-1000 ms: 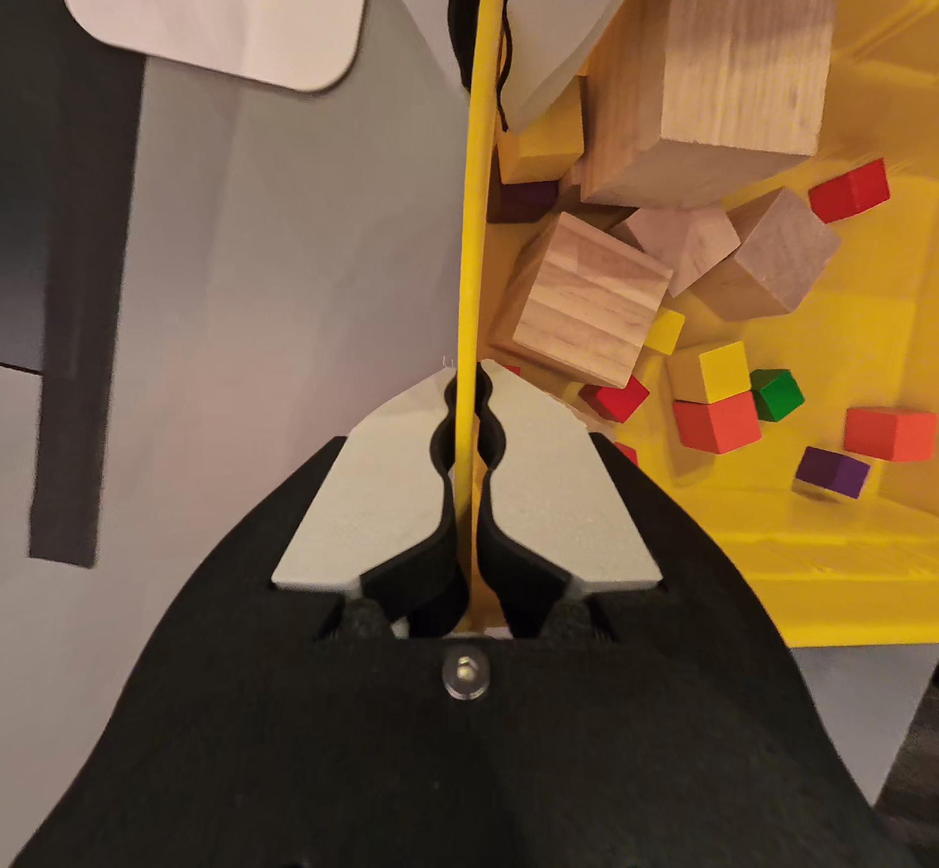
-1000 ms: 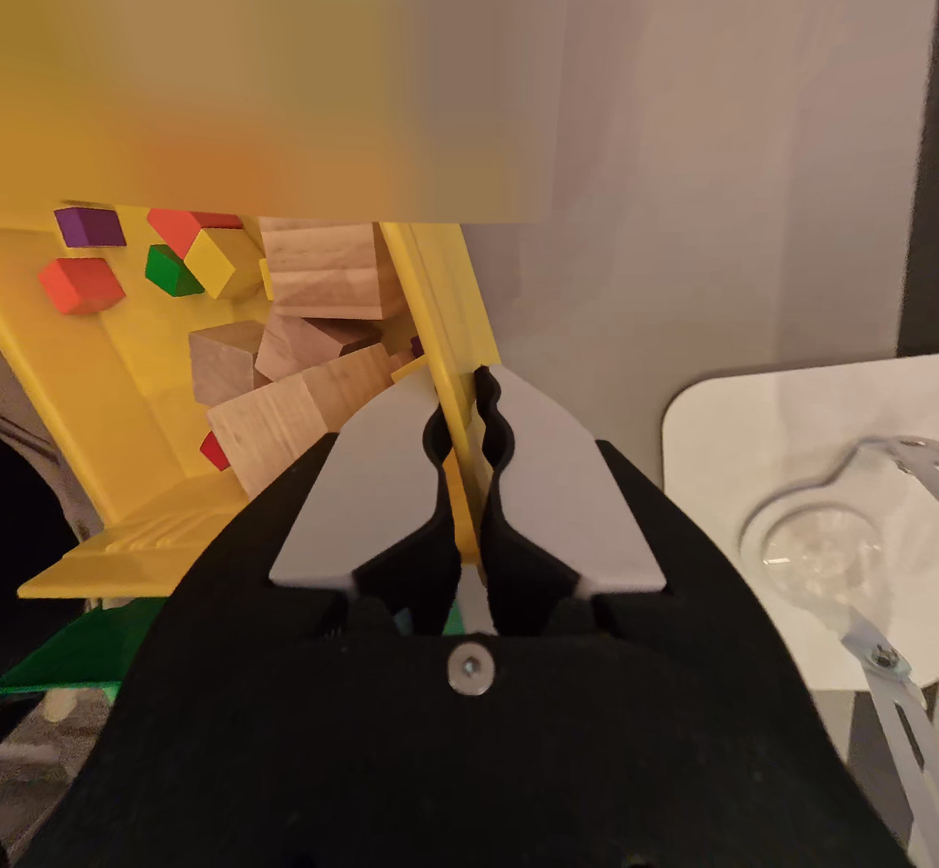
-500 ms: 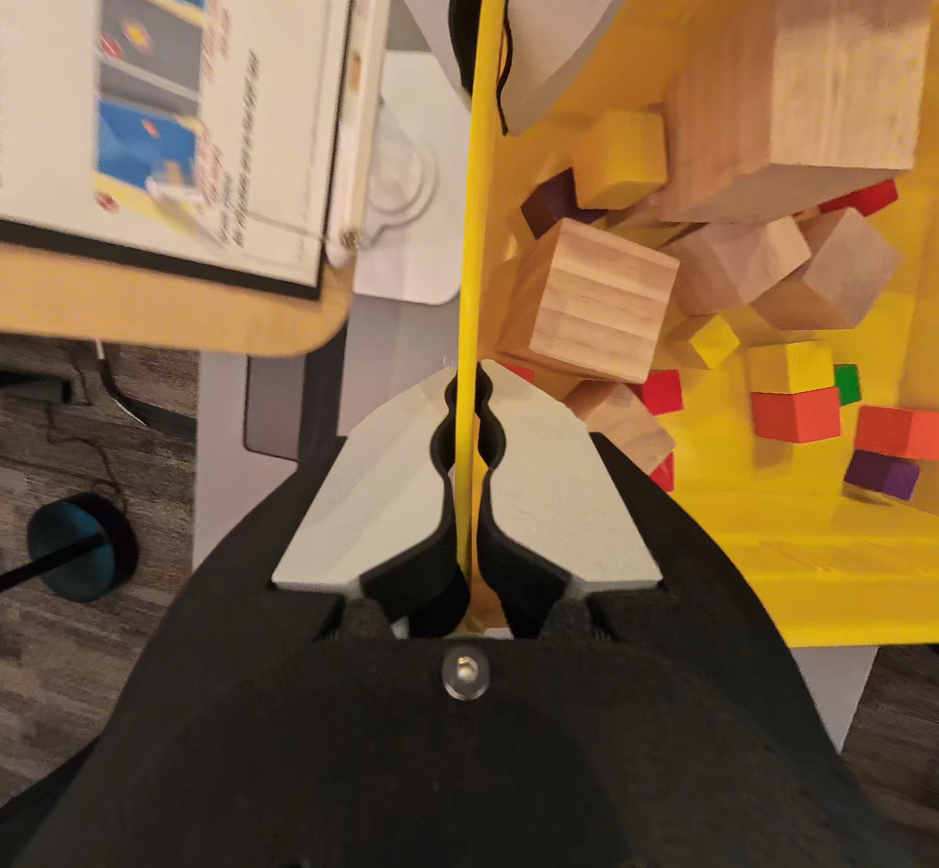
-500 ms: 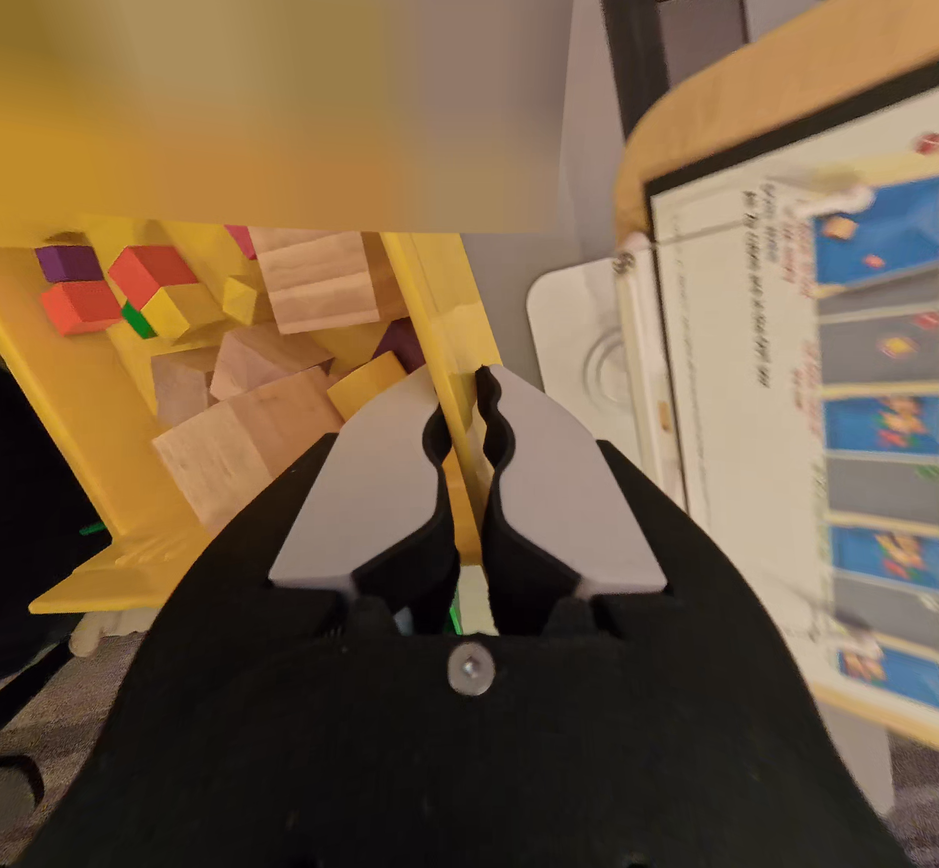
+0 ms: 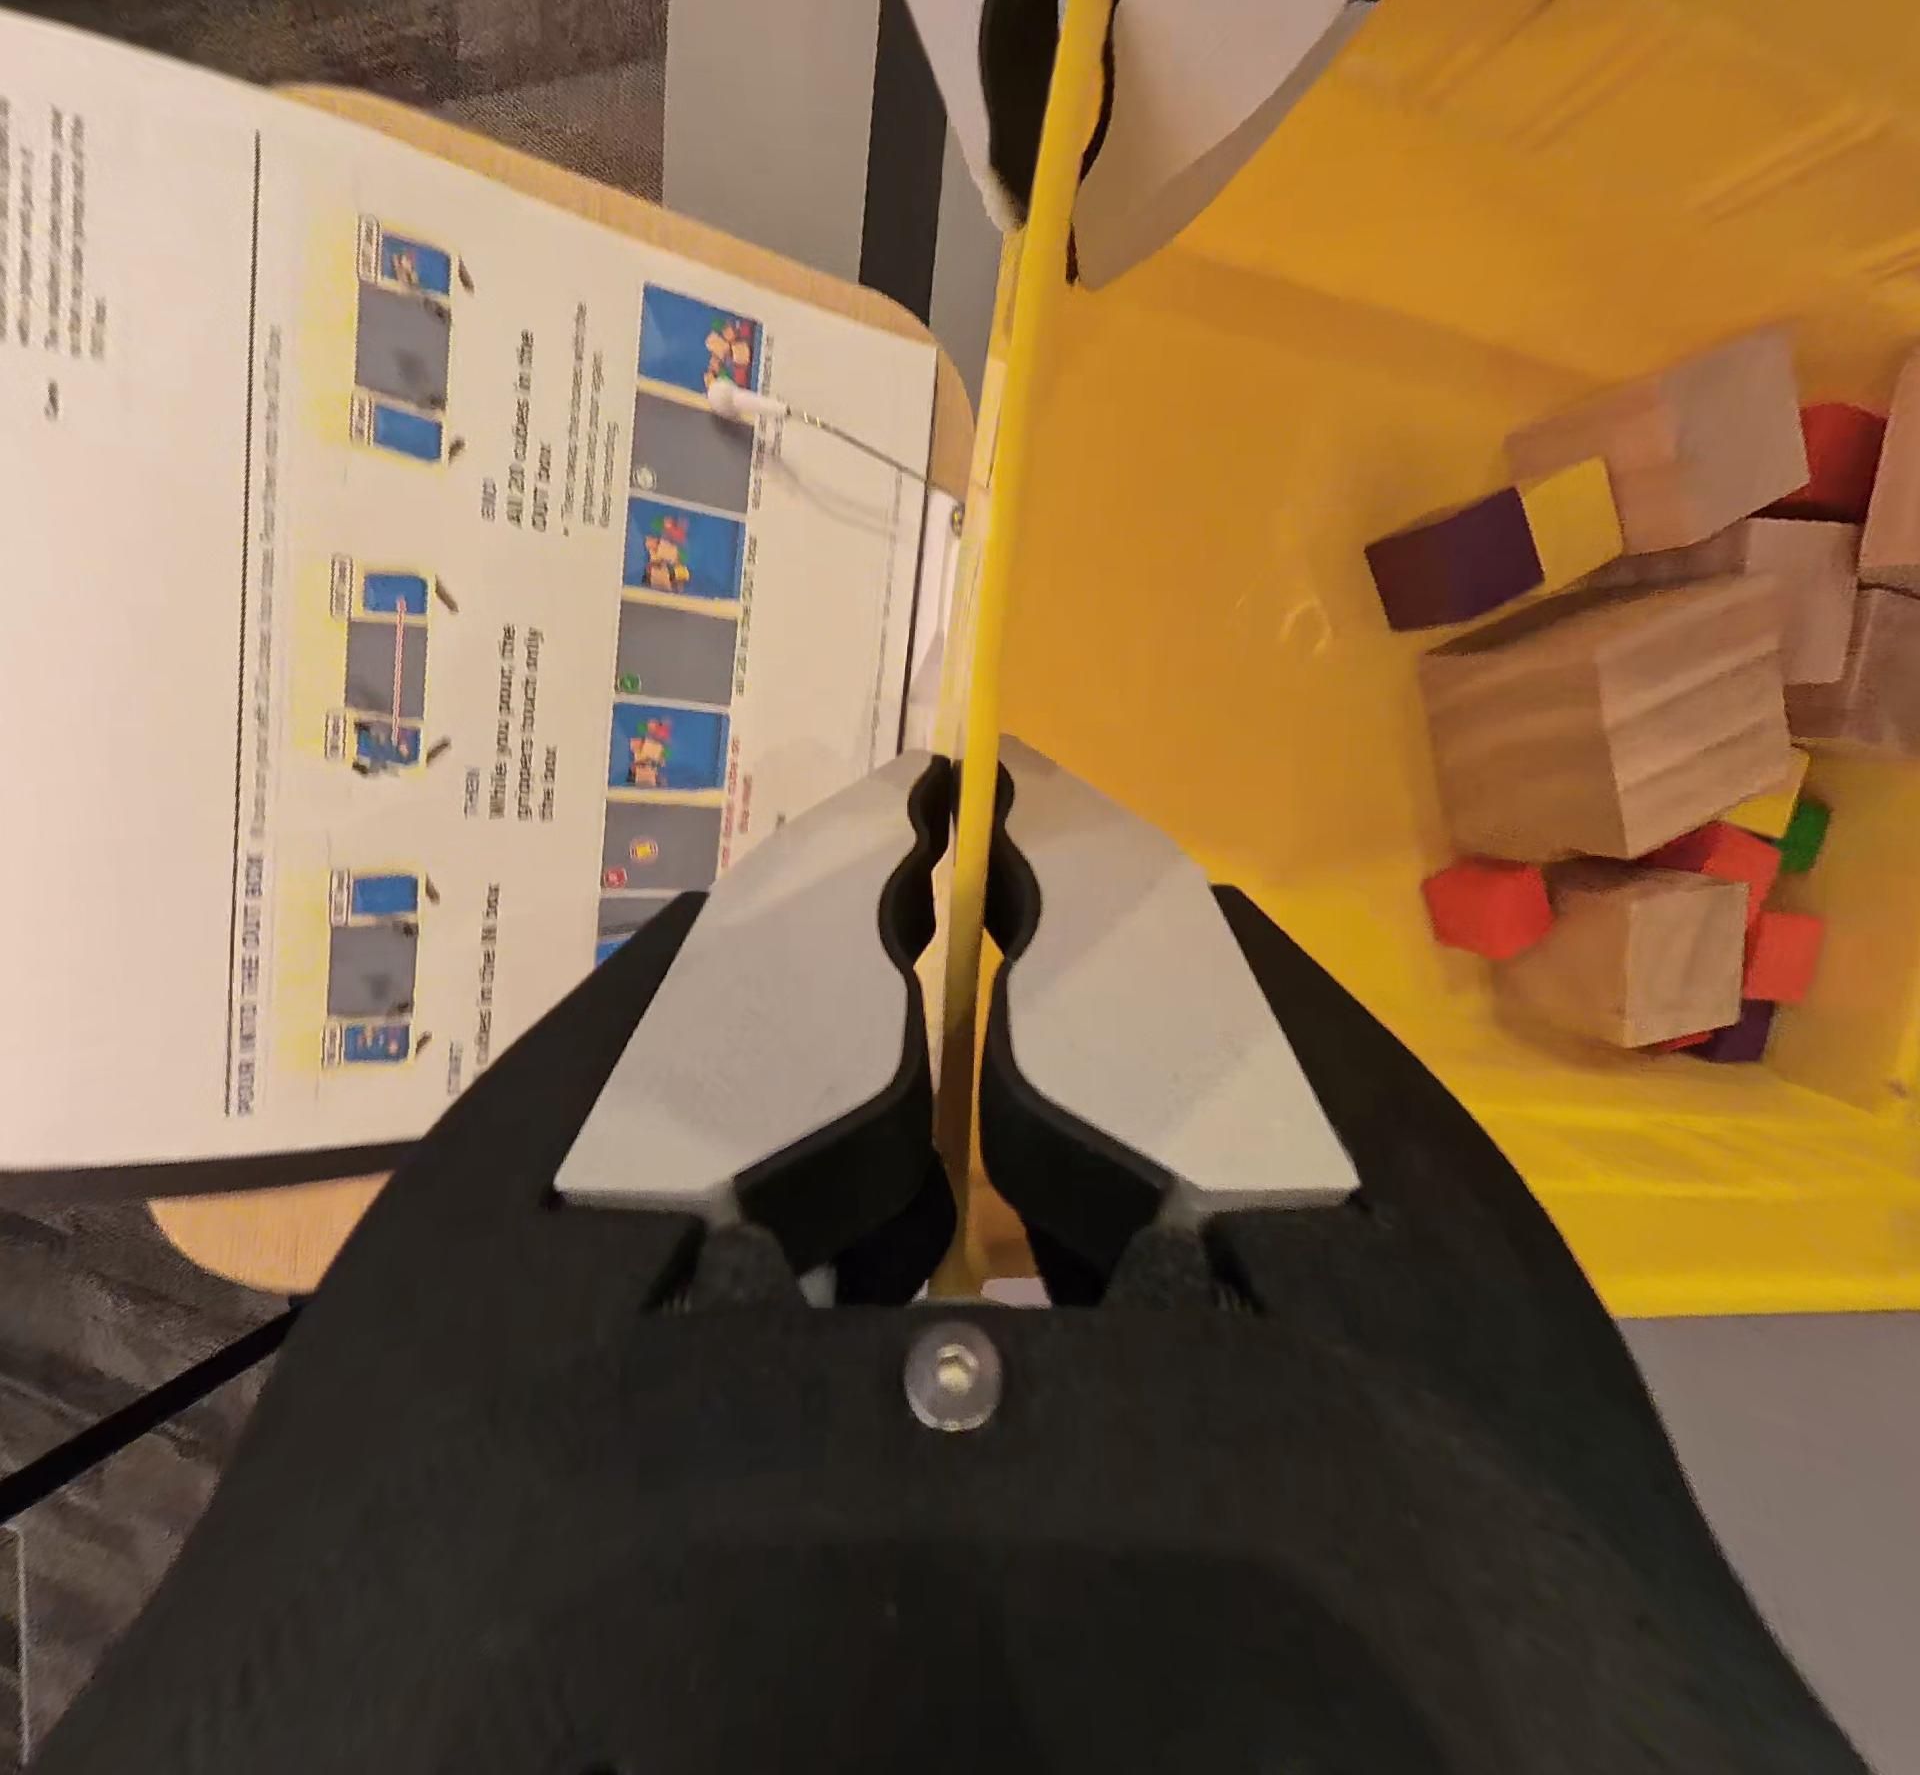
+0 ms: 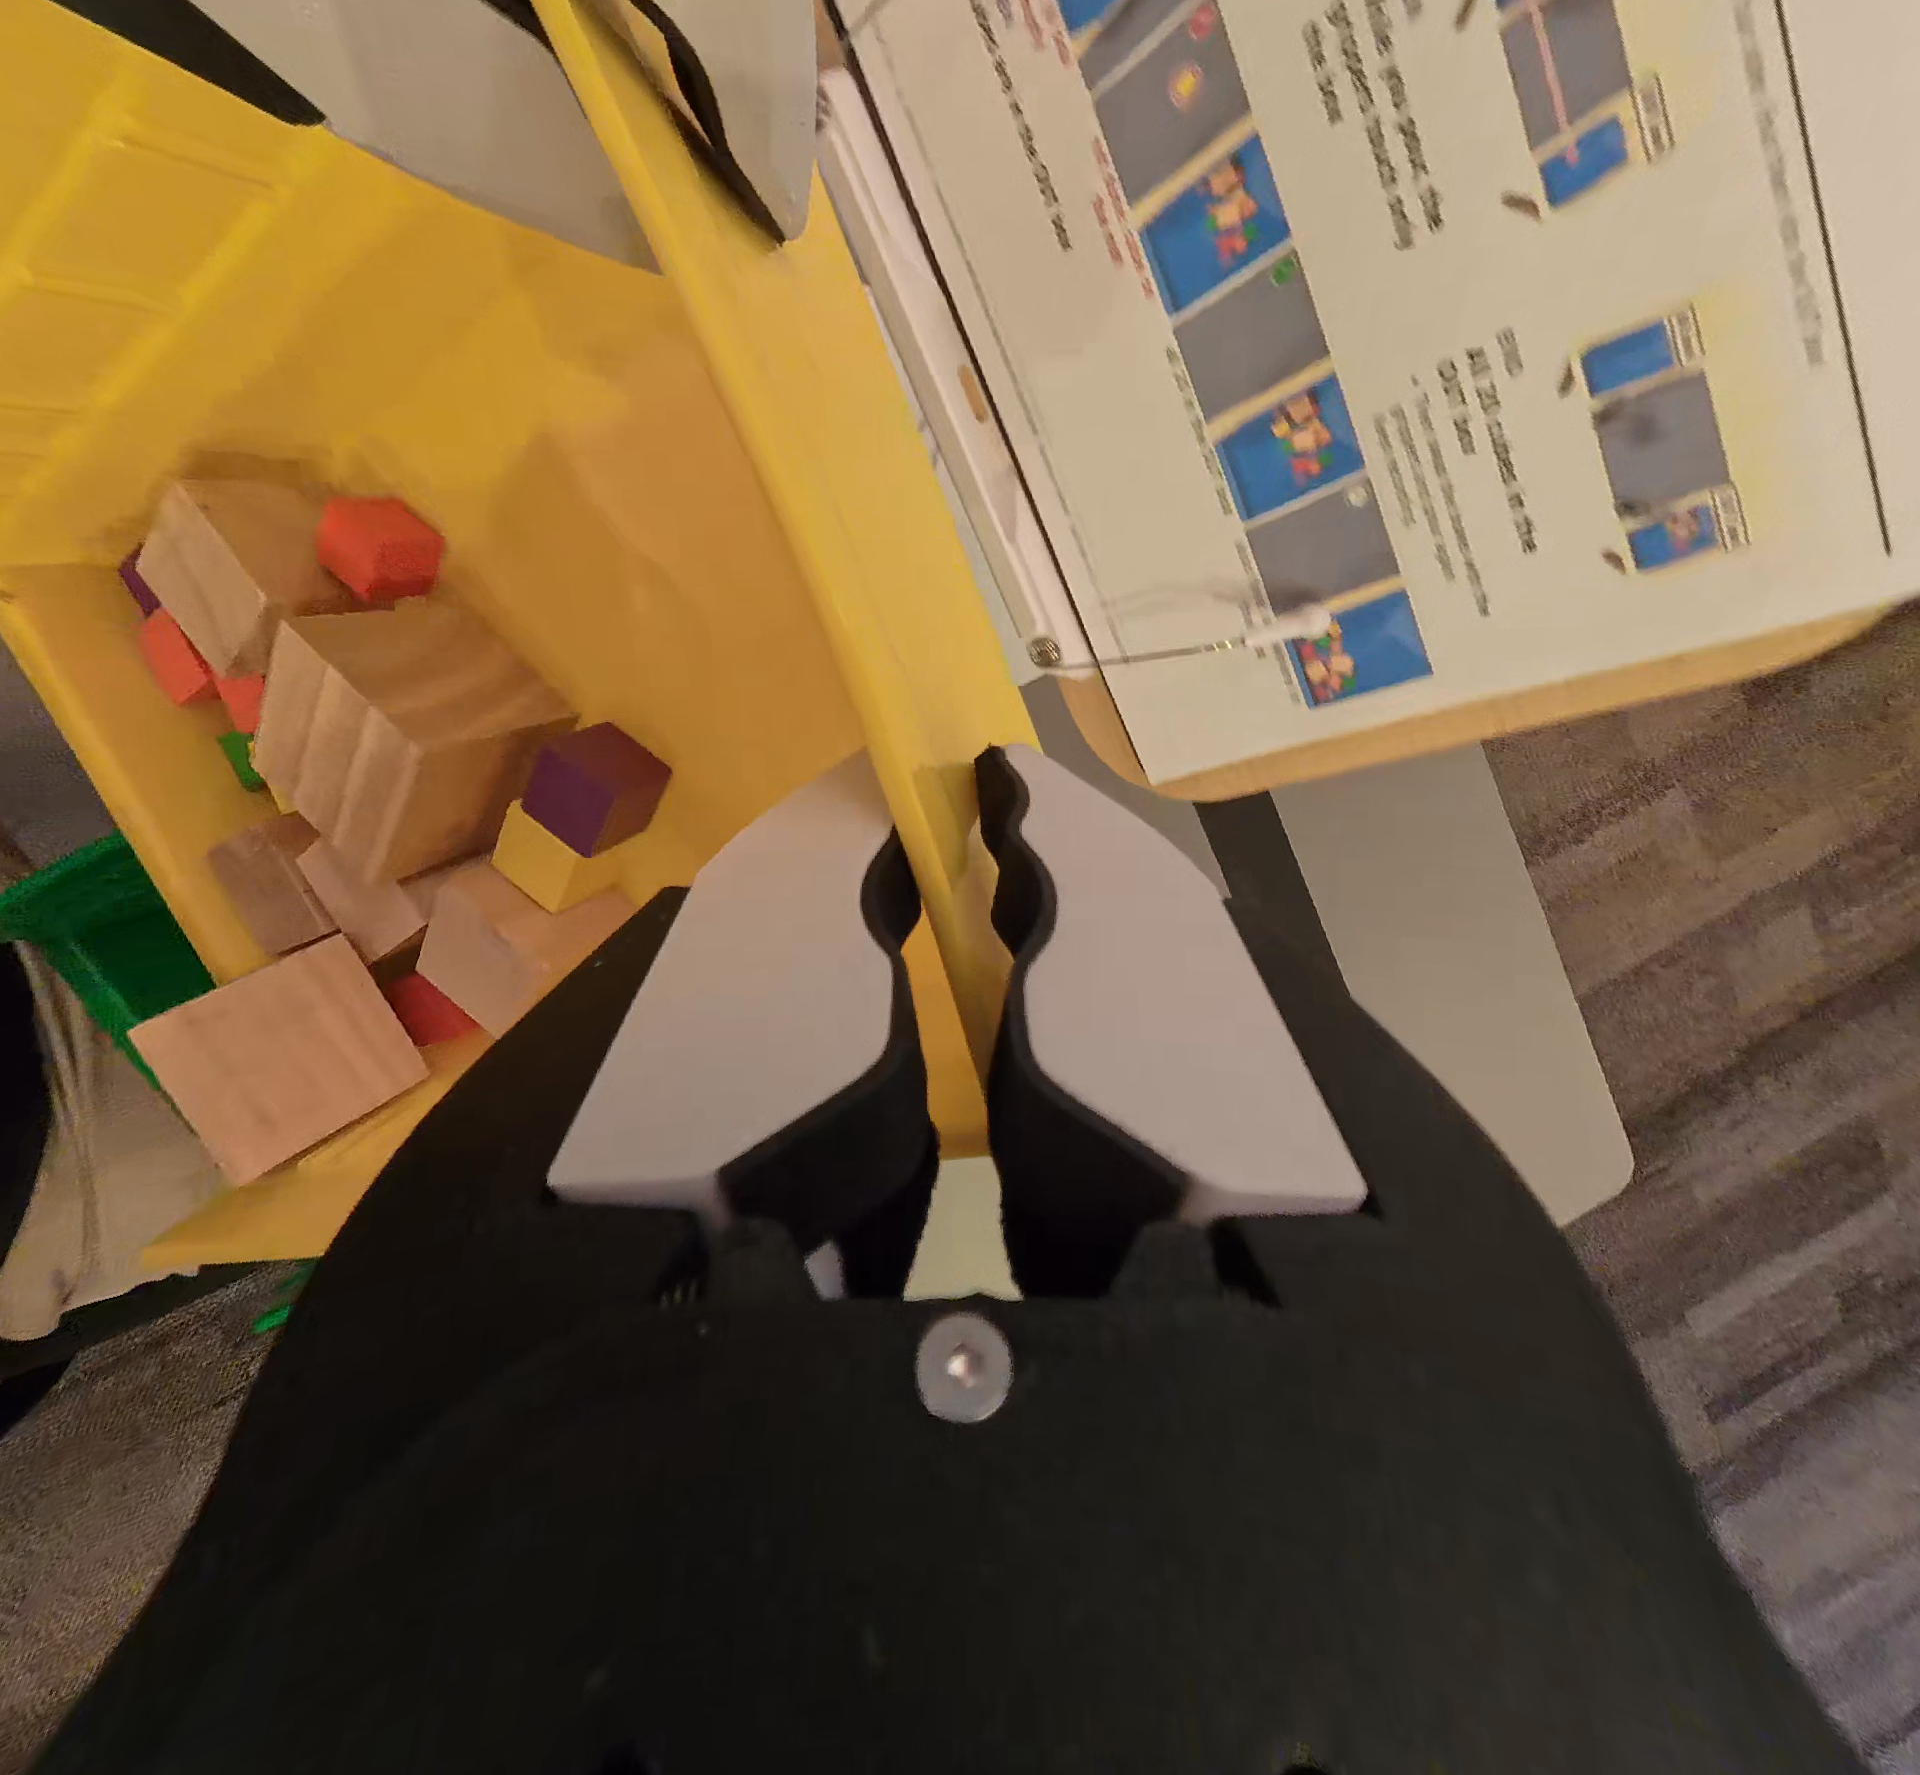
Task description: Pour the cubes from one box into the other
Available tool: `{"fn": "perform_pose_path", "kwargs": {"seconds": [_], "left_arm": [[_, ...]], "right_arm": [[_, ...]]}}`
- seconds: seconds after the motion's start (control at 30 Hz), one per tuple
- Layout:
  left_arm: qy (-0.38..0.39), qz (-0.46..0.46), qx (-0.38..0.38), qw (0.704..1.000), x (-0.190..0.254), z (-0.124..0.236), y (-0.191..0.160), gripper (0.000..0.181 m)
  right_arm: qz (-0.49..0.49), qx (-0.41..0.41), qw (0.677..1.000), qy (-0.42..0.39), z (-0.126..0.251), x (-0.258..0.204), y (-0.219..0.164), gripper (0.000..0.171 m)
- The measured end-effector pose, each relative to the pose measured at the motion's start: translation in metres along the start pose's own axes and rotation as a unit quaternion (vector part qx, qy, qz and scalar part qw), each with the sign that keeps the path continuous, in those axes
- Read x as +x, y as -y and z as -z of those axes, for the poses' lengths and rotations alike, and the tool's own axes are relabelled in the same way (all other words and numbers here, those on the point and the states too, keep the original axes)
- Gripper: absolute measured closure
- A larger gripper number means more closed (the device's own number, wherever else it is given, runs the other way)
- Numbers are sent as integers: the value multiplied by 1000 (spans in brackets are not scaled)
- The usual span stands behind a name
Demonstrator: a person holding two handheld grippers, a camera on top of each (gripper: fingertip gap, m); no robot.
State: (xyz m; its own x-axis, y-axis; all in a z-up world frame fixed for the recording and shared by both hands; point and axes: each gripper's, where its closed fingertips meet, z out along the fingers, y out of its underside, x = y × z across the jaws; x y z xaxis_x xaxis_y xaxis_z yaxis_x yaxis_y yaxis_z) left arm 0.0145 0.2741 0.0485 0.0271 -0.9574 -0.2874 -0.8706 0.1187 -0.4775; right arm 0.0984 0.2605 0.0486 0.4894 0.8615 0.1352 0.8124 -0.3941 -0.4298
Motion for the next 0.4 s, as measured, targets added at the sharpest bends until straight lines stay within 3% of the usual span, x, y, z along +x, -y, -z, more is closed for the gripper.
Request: {"fn": "perform_pose_path", "kwargs": {"seconds": [0.03, 0.23, 0.4], "left_arm": [[1, 0, 1, 1000, -1, -5, 6, 177], [43, -17, 10, 999, -5, -18, 41, 177], [132, -66, 5, 989, -7, -9, 62, 178]], "right_arm": [[-3, 2, 1000, -4, 2, 4, -6, 166], [3, 30, 998, -54, 19, 24, -30, 165], [21, 65, 991, -115, 40, 30, -37, 165]]}}
